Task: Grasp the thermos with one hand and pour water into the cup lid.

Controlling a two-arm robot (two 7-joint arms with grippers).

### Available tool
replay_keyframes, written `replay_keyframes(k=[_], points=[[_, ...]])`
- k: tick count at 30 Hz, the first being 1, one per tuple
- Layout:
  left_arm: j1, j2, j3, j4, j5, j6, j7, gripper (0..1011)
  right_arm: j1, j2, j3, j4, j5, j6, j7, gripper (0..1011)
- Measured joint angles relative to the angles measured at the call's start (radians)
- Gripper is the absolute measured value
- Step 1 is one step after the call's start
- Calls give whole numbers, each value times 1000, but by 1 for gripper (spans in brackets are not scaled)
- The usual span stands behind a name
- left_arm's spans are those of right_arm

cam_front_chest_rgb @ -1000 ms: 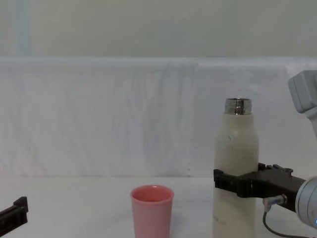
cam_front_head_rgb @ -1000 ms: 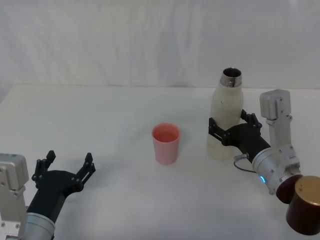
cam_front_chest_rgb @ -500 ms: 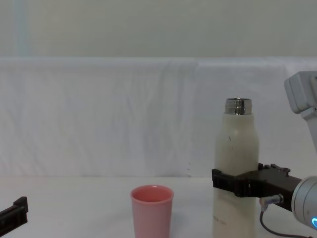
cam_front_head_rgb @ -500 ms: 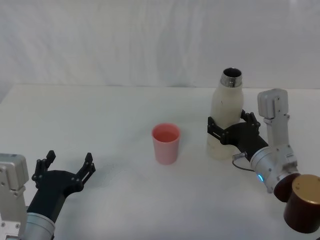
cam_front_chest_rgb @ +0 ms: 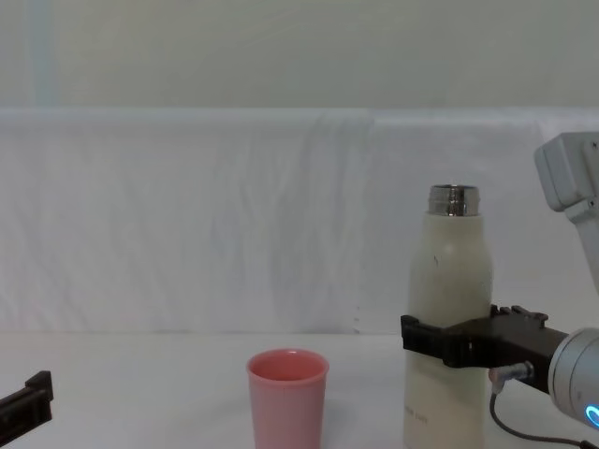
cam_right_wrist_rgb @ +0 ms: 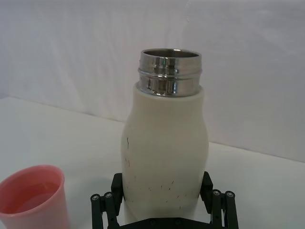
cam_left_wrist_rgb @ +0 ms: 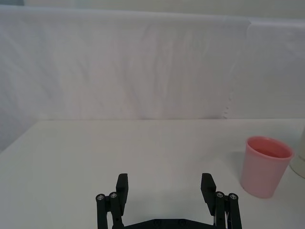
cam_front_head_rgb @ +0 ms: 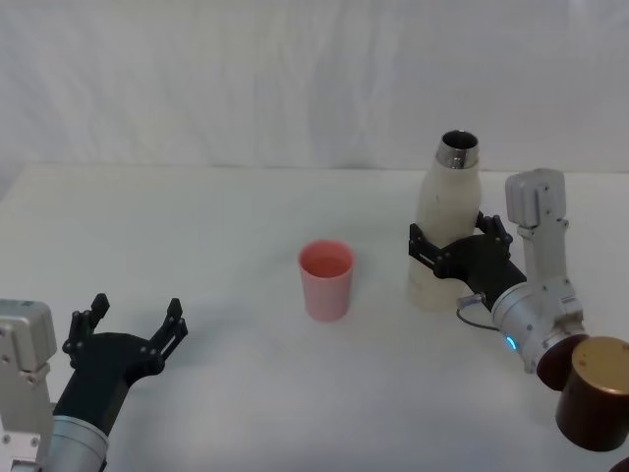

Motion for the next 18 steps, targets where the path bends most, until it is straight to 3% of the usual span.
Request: replay_keyframes(k=[15, 18], points=[[0, 0, 0, 0, 0, 0, 0, 1001, 5, -2, 2, 3, -2, 1, 2, 1001], [0, 0, 0, 0, 0, 0, 0, 1001, 4, -2, 2, 3, -1, 2, 2, 963]])
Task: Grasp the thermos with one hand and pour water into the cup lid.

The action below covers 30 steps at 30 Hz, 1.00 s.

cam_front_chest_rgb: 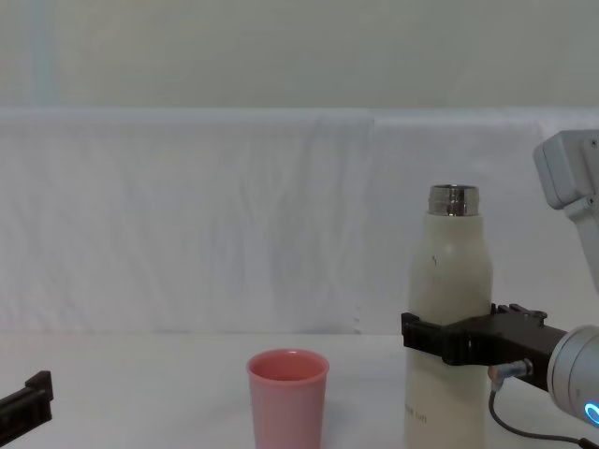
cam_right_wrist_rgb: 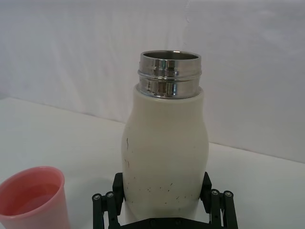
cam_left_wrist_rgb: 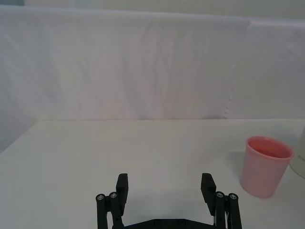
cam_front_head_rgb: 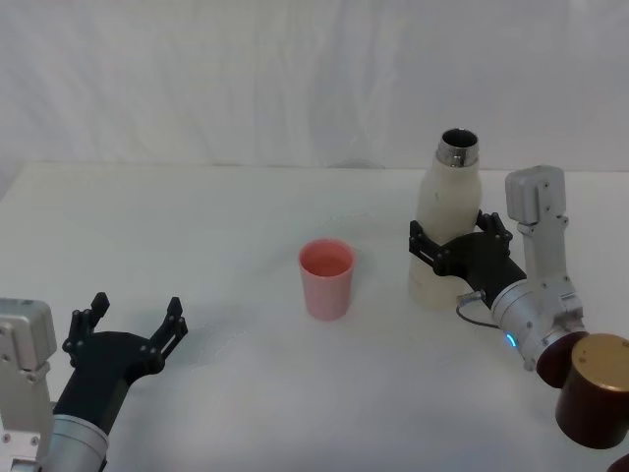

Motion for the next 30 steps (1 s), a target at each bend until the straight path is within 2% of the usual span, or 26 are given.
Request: replay_keyframes(k=[30], points=[[0, 0, 0, 0, 0, 0, 0, 1001, -6, 1, 0, -14, -2, 1, -2, 951]])
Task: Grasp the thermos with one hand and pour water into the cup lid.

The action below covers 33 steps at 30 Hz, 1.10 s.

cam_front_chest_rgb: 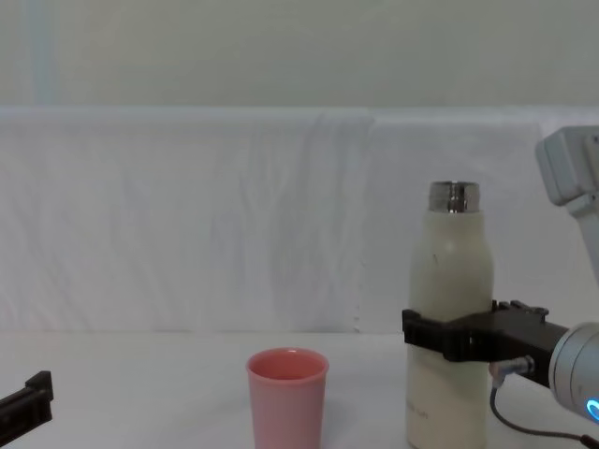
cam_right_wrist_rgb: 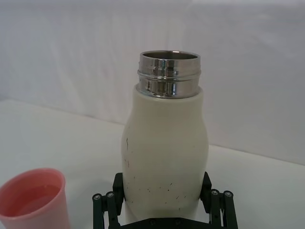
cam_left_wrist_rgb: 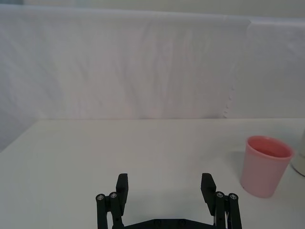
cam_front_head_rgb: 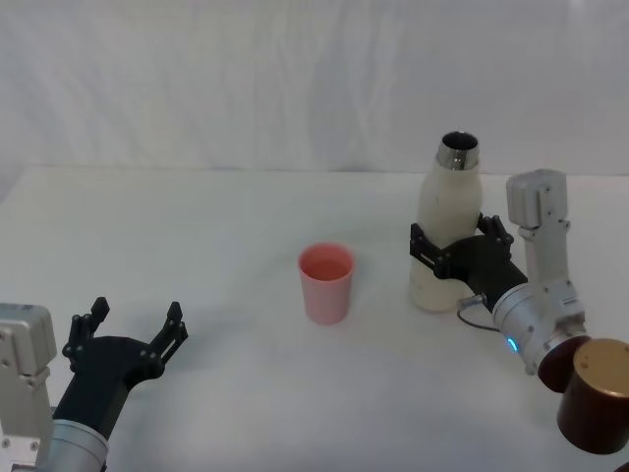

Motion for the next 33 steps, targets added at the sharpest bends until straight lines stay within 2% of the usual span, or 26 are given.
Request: replay_keyframes(k=[10, 20, 33], points=[[0, 0, 0, 0, 0, 0, 0, 1001, -15, 11, 7, -57, -10, 5, -3, 951], [0, 0, 0, 0, 0, 0, 0, 1001, -30, 48, 12, -127, -46, 25, -3, 951], [0, 0, 0, 0, 0, 0, 0, 1001, -32, 108, -22, -172, -148, 37, 19, 951]])
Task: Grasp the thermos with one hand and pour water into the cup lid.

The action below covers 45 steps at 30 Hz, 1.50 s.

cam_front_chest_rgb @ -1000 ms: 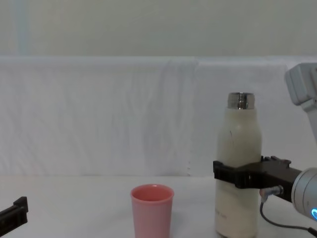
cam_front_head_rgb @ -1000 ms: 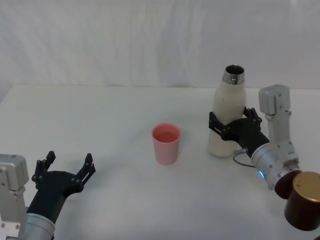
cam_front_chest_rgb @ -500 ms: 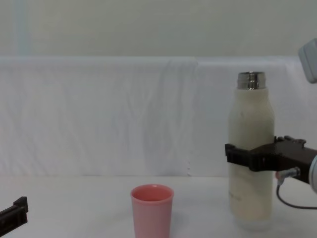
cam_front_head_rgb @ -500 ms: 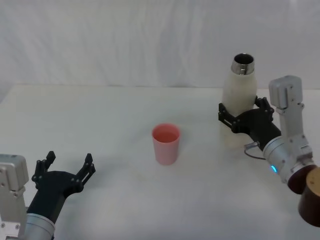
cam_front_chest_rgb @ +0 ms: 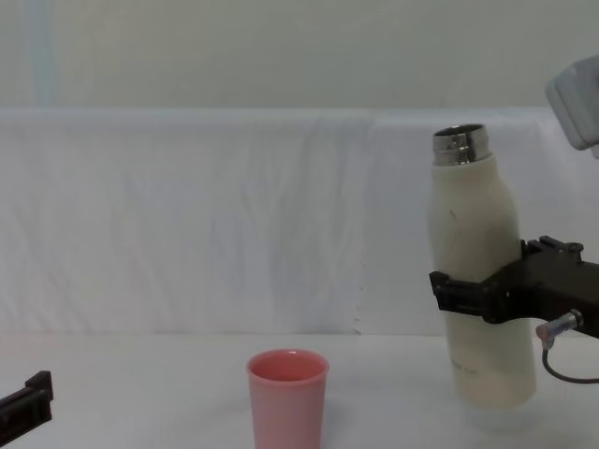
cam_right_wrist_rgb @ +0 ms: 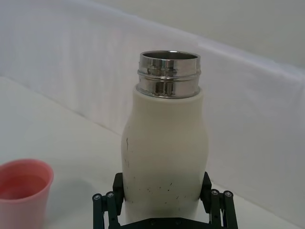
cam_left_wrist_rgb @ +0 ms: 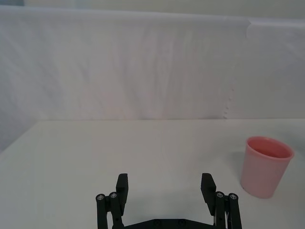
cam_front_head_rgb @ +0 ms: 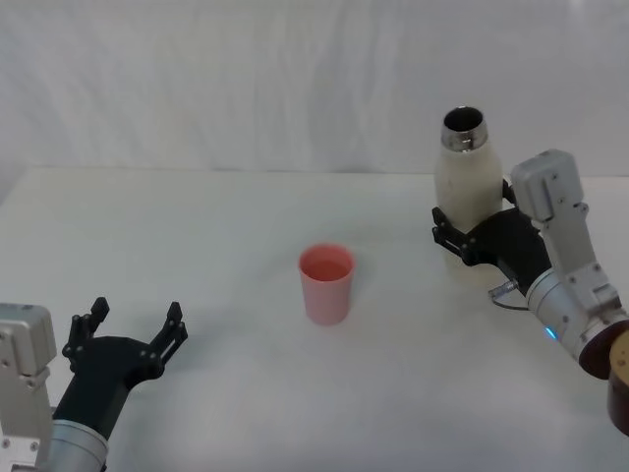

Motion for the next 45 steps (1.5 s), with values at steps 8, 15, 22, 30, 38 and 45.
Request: replay_keyframes(k=[8, 15, 22, 30, 38, 45], points=[[0, 0, 0, 0, 0, 0, 0, 1001, 13, 30, -27, -8, -66, 0, 22, 951], [0, 0, 0, 0, 0, 0, 0, 1001, 26, 51, -60, -5, -140, -12, 29, 951], [0, 0, 0, 0, 0, 0, 0, 1001, 36, 60, -83, 5, -200, -20, 29, 951], [0, 0, 0, 0, 0, 0, 0, 1001, 49, 71, -113, 19, -286, -29, 22, 951], [0, 0, 0, 0, 0, 0, 0, 1001, 62, 86, -146, 31, -380, -35, 14, 951], [0, 0, 0, 0, 0, 0, 0, 1001, 73, 90, -161, 43, -434, -33, 13, 951]])
